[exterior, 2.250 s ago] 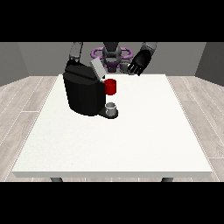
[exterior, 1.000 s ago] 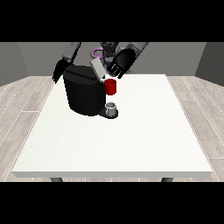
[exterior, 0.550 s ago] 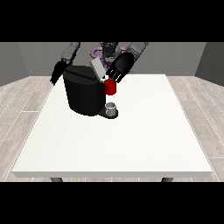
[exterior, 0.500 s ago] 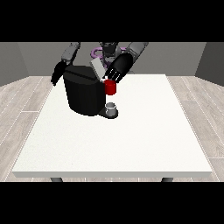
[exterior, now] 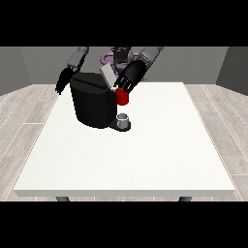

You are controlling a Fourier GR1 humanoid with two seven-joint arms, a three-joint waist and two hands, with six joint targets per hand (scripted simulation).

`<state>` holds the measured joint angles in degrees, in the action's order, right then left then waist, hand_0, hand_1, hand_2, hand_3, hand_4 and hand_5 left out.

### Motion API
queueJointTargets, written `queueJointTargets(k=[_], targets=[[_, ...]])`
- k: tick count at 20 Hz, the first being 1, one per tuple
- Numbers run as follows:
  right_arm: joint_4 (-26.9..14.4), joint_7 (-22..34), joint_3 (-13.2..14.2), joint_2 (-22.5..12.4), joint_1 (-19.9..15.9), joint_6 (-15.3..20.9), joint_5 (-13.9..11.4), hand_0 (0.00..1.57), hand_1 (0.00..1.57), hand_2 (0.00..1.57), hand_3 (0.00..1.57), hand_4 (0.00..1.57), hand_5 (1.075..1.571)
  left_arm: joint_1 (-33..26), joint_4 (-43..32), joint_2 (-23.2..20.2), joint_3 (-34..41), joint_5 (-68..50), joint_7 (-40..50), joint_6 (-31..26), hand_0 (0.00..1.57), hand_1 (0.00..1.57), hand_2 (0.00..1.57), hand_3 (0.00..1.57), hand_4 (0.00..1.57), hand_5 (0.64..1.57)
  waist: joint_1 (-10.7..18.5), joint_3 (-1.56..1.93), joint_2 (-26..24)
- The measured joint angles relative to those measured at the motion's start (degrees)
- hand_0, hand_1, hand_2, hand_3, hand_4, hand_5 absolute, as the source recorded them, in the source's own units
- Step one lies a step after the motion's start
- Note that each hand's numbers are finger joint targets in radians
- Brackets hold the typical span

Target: Insert the coffee pod into the coffee machine and close the lid

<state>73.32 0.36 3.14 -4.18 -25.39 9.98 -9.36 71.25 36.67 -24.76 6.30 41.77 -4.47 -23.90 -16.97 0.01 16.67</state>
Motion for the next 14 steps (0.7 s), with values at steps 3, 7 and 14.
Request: queueJointTargets(k=[3, 7, 14], targets=[[0.48, 0.52, -0.23, 0.12, -0.71, 0.48, -0.42, 0.0, 0.0, 0.0, 0.0, 0.0, 1.571, 0.68, -0.33, -1.09, 0.34, 0.18, -1.15, 0.29, 1.22, 1.22, 1.26, 1.21, 0.38, 1.571, -0.19, 0.01, 0.9], [0.58, 1.32, -0.04, -0.14, -0.68, 0.28, -0.26, 0.0, 0.0, 0.0, 0.0, 0.0, 1.571, 0.74, -0.63, -0.94, 0.46, 0.5, -1.44, 1.25, 1.22, 1.22, 1.24, 1.2, 0.36, 1.571, -0.54, 0.01, 0.74], [0.7, 1.03, 0.43, -1.0, -1.13, -0.47, 0.14, 0.0, 0.0, 0.0, 0.0, 0.0, 1.571, 1.46, -0.48, -2.04, 0.42, 1.52, -3.06, 3.11, 1.23, 1.23, 1.24, 1.16, 0.0, 1.571, -0.72, 0.01, 1.46]])
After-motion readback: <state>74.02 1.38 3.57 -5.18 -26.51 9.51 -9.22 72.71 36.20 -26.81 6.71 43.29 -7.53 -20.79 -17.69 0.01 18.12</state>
